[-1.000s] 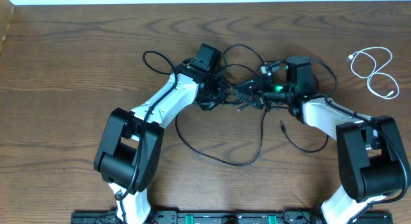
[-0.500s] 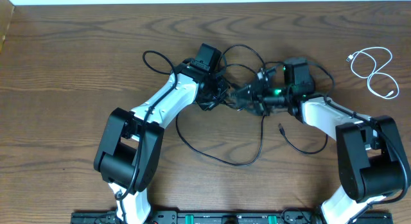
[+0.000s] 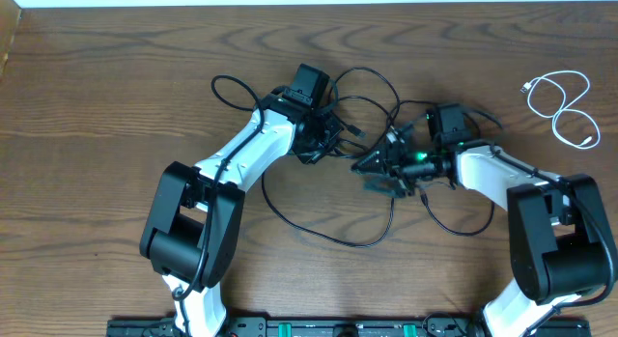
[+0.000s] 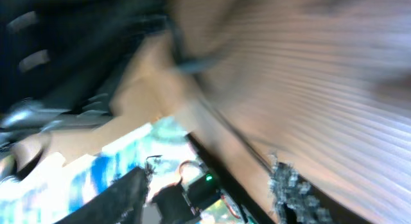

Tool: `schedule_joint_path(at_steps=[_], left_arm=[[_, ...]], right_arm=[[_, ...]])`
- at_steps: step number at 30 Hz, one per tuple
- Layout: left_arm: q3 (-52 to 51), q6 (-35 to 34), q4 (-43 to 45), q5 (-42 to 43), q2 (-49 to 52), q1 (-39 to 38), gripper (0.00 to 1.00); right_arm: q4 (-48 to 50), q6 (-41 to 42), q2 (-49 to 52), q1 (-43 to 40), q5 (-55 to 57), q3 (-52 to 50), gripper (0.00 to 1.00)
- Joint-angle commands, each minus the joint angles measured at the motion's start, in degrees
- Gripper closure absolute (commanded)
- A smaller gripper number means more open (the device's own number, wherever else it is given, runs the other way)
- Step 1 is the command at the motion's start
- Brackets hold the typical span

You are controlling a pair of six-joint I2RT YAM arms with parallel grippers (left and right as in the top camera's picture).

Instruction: Untangle cables

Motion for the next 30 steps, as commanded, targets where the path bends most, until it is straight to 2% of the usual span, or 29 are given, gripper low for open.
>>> schedule_joint_path(at_steps=[1, 5, 8, 13, 23, 30], left_arm=[[-0.5, 1.0, 0.0, -0.5, 0.5, 0.2, 0.93], [-0.5, 1.0, 0.0, -0.5, 0.5, 0.2, 0.93], [-0.5, 1.0, -0.1, -0.5, 0.5, 0.2, 0.93], [-0.5, 1.0, -0.2, 0.1, 0.5, 0.3, 0.93], [-0.5, 1.0, -0.2, 0.1, 0.5, 0.3, 0.93], [-0.5, 0.9, 0.0, 0.1, 0.5, 0.3, 0.93]], right_arm=[[7.7, 3.8, -1.1, 1.4, -10.7, 0.4, 0.46], [24.0, 14.0, -1.1, 1.6, -2.5, 0.4, 0.48], [27.4, 17.3, -1.1, 1.4, 7.5, 0.4, 0.49], [20.5, 17.6, -1.1, 1.3, 17.9, 0.4, 0.49], [7.8, 13.2, -1.1, 0.4, 19.8, 0.3, 0.47], [6.2, 14.4, -0.9, 2.1, 24.4, 0.0, 0.50]])
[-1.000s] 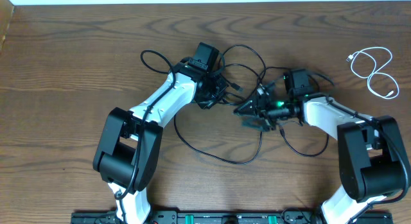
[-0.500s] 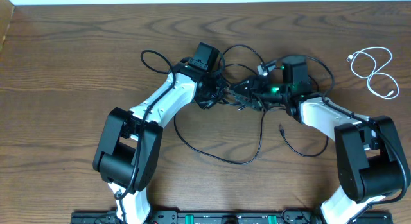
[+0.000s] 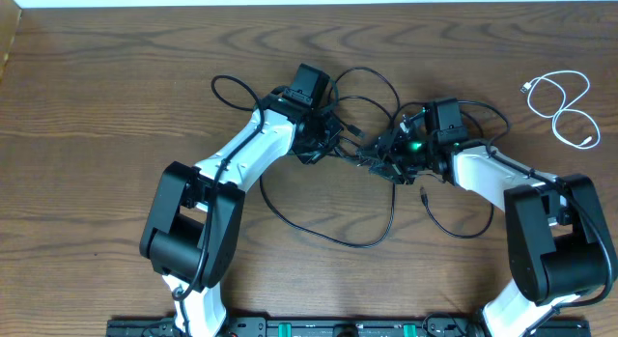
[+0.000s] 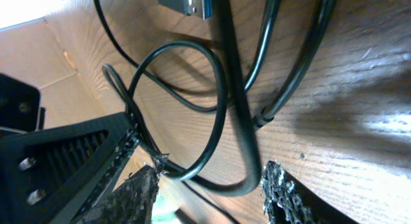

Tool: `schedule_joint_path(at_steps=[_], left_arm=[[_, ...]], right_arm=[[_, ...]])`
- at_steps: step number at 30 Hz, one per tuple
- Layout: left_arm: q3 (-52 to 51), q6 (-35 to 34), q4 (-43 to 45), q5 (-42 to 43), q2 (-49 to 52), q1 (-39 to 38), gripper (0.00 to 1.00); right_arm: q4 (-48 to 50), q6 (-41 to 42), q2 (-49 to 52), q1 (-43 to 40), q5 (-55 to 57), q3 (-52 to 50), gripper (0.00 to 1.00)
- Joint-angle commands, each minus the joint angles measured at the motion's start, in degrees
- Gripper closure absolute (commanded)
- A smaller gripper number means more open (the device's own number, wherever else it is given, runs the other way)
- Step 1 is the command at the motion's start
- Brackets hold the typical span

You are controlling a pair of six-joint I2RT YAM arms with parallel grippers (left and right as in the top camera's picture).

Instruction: Untangle cables

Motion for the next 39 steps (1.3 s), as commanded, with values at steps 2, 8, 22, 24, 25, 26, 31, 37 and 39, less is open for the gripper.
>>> schedule_joint_path(at_steps=[2, 8, 22, 24, 25, 26, 31, 37, 39], left_arm=[[-0.5, 0.8, 0.0, 0.1, 0.5, 0.3, 0.93], [-0.5, 0.8, 0.0, 0.3, 0.5, 0.2, 0.93], [-0.5, -0.6, -0.2, 0.3, 0.5, 0.3, 0.93], [-0.5, -0.5, -0.2, 0.3, 0.5, 0.3, 0.93], [-0.5, -0.5, -0.2, 0.3, 0.5, 0.2, 0.93], [-0.5, -0.5, -0.3, 0.3, 0.5, 0.2, 0.93], [-0.5, -0.5, -0.7, 0.3, 0.5, 0.3, 0.93], [-0.5, -0.5, -0.7, 0.3, 0.5, 0.3, 0.93], [-0.5, -0.5, -0.7, 0.3, 0.5, 0.3, 0.93]], right_arm=[[0.1, 1.8, -0.9, 1.7, 4.6, -0.4, 0.53], [4.3, 5.5, -0.9, 3.2, 5.6, -0.4, 0.56], [14.2, 7.9, -3.7, 2.8, -15.6, -0.3, 0.39], [14.2, 7.1, -3.7, 2.8, -8.8, -0.3, 0.37], [14.1, 6.6, -3.7, 2.8, -5.1, -0.3, 0.36], [14.0, 6.3, -3.7, 2.8, -2.1, -0.3, 0.36], [12.0, 5.3, -3.6, 2.8, 6.4, -0.3, 0.36], [4.0, 2.3, -3.6, 2.8, 9.8, -0.4, 0.37], [2.0, 1.2, -3.6, 2.9, 10.0, -0.4, 0.37]])
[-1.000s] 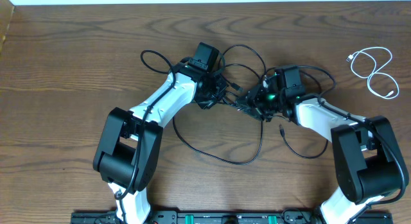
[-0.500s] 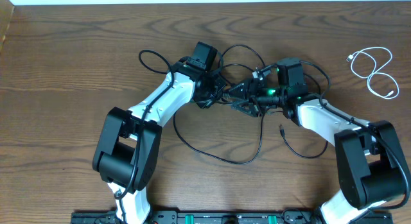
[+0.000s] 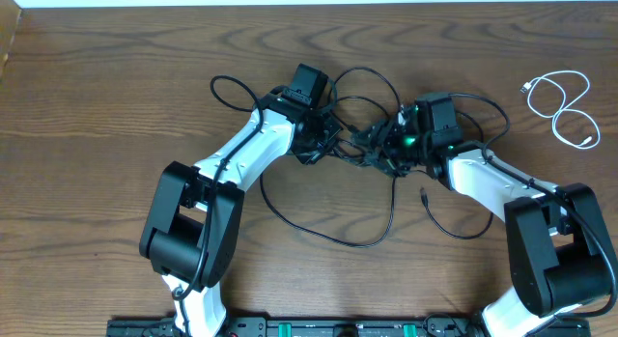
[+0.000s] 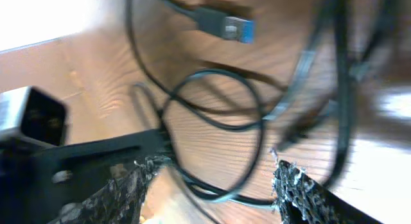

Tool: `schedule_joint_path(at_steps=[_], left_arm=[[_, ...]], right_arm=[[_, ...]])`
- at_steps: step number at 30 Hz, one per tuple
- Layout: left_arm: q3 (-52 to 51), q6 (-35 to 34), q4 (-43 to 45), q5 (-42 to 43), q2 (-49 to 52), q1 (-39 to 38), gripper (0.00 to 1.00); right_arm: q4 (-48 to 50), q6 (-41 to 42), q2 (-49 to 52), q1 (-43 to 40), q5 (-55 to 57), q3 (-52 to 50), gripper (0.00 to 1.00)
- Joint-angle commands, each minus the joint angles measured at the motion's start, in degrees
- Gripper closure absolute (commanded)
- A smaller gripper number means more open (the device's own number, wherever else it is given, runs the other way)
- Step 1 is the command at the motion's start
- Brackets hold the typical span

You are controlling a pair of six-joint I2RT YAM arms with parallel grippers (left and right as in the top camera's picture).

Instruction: Untangle cables

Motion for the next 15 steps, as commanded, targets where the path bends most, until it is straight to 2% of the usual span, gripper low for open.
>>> schedule_joint_path(at_steps=[1, 10, 15], left_arm=[[-0.5, -0.1, -0.2, 0.1, 0.5, 0.0, 0.93], [-0.5, -0.1, -0.2, 0.1, 0.5, 0.0, 0.93], [-0.5, -0.1, -0.2, 0.1, 0.5, 0.0, 0.93]], right_arm=[[-2.6, -3.7, -0.9, 0.3, 3.2, 0.0, 0.37], [-3.8, -2.6, -0.9, 3.1, 7.9, -0.1, 0.35], [-3.2, -0.3, -0.9, 3.5, 8.3, -0.1, 0.40]])
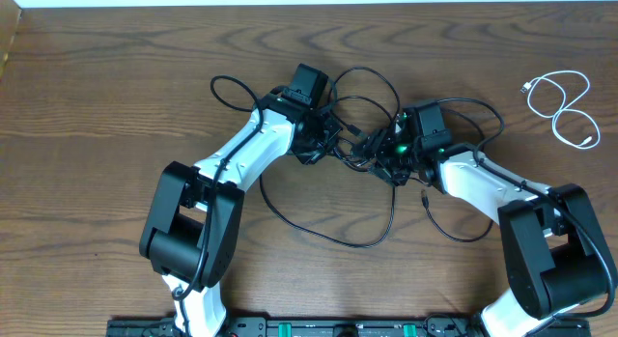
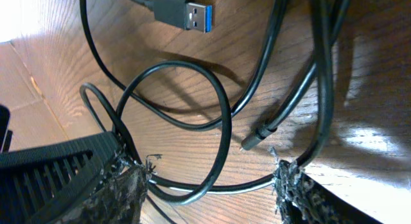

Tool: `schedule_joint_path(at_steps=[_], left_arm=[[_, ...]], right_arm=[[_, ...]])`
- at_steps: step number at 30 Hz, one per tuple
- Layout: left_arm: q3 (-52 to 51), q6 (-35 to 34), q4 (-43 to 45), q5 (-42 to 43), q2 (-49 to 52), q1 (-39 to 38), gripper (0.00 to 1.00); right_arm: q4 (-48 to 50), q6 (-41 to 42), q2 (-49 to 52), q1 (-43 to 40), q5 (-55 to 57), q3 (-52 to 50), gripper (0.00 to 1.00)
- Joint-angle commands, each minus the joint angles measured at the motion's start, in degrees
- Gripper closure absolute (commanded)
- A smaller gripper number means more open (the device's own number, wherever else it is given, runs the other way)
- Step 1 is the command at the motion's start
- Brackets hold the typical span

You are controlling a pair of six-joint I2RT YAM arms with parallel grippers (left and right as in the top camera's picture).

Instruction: Untangle cables

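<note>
A tangle of black cables (image 1: 362, 134) lies mid-table. My right gripper (image 2: 212, 185) is open low over it, with a cable loop (image 2: 192, 121) and two strands lying between its fingertips (image 2: 138, 179). A blue-tipped USB plug (image 2: 183, 11) and a small barrel plug (image 2: 257, 135) rest just ahead. In the overhead view the right gripper (image 1: 381, 155) points left into the tangle. My left gripper (image 1: 323, 144) sits at the tangle's left side, its jaws hidden among the cables.
A coiled white cable (image 1: 565, 105) lies apart at the far right. A long black loop (image 1: 328, 231) trails toward the table's front, and a loose end (image 1: 425, 194) lies under my right arm.
My right gripper has shifted slightly left over the tangle and stays open. The USB plug now sits further left in the wrist view. The left arm has not moved.
At first my right gripper was at the tangle's lower right, its view blurred. Then it stood open over the cable loops. Later it was higher and further left, and now slightly left again. The left gripper stayed at the tangle's left side throughout.
</note>
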Motion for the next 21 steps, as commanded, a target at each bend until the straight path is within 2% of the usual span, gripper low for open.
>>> schedule_joint_path(at_steps=[1, 9, 16, 21], left_arm=[[-0.5, -0.1, -0.2, -0.1, 0.5, 0.0, 0.93], [-0.5, -0.1, -0.2, -0.1, 0.5, 0.0, 0.93], [-0.5, -0.2, -0.2, 0.2, 0.5, 0.0, 0.93], [-0.5, -0.3, -0.2, 0.1, 0.5, 0.0, 0.93]], right_arm=[[0.5, 1.9, -0.9, 0.6, 1.5, -0.1, 0.42], [2.3, 6.3, -0.6, 2.3, 1.7, -0.1, 0.58], [2.9, 10.8, 0.0, 3.4, 4.3, -0.2, 0.59], [6.9, 11.1, 1.9, 4.2, 4.4, -0.4, 0.63]])
